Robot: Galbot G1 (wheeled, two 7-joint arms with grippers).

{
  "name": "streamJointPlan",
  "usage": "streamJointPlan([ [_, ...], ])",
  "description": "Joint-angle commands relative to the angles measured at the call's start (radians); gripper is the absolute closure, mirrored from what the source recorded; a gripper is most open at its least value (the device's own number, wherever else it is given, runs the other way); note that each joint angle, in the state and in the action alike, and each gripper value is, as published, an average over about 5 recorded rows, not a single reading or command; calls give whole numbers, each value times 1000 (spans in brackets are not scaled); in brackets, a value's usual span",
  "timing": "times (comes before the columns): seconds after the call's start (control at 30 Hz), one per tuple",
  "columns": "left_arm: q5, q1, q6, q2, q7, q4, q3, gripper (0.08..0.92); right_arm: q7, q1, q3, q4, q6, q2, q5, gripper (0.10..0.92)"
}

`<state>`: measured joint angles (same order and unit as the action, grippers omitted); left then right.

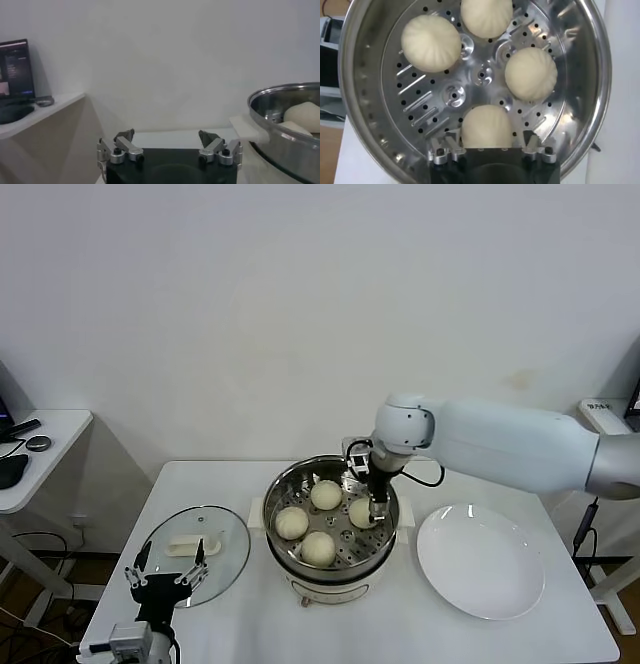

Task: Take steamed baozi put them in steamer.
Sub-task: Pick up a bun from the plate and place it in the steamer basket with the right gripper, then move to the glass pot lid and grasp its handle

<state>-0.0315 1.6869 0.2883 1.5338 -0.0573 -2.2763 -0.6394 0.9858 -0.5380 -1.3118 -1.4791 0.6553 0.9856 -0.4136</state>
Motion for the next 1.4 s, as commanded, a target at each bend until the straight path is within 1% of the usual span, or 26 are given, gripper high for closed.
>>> streamJointPlan([
  [0.03, 7, -1, -2, 9, -12, -20, -5, 177, -27, 98, 333, -32, -22, -157, 5, 207],
  [0.17, 53, -8, -30, 32, -65, -39, 1, 177, -147, 294, 709, -37, -95, -259, -108, 203],
  [0.23, 61, -7, -45, 41, -82, -45, 8, 177, -184, 400, 871, -57, -141, -305, -123, 203],
  [0.3, 61, -4, -55, 41, -84, -50, 14, 177, -234, 523, 1033, -81, -194, -345, -133, 203],
  [0.4, 66, -18, -60, 32, -83, -49, 23, 177, -356, 729, 1281, -102, -284, -365, -175, 203],
  [0.47, 64, -43, -58, 28, -83, -32, 25, 177, -423, 899, 1485, -110, -337, -335, -188, 203],
  [0.53, 62, -70, -57, 21, -86, -4, 24, 177, -462, 1065, 1688, -127, -366, -272, -187, 203],
  [0.6, 58, -96, -53, 11, -94, 31, 15, 177, -512, 1219, 1873, -157, -394, -178, -189, 203],
  [0.7, 34, -127, -57, -2, -85, 71, -10, 177, -609, 1423, 2056, -197, -458, -31, -189, 203],
  [0.73, 13, -136, -65, -5, -73, 80, -20, 177, -646, 1482, 2090, -205, -492, 13, -188, 203],
  [0.83, -115, -151, -118, -26, 3, 97, -46, 177, -735, 1638, 2150, -220, -591, 150, -173, 203],
  [0.9, -266, -162, -171, -45, 45, 116, -49, 177, -777, 1715, 2168, -230, -636, 229, -152, 203],
  [0.93, -345, -170, -197, -50, 52, 131, -46, 177, -797, 1738, 2169, -234, -655, 257, -143, 203],
  [1.03, -639, -216, -271, -51, 29, 203, -47, 177, -862, 1787, 2153, -254, -702, 317, -116, 203],
  [1.13, -933, -243, -320, -75, -29, 262, -46, 177, -884, 1818, 2139, -289, -711, 334, -109, 203],
  [1.27, -1255, -225, -340, -150, -104, 318, -24, 177, -881, 1851, 2129, -340, -703, 327, -104, 203],
  [1.33, -1368, -196, -343, -204, -110, 332, -7, 177, -882, 1862, 2124, -354, -701, 321, -101, 203],
  [1.4, -1425, -167, -329, -259, -105, 338, 11, 177, -885, 1869, 2117, -361, -700, 318, -95, 203],
])
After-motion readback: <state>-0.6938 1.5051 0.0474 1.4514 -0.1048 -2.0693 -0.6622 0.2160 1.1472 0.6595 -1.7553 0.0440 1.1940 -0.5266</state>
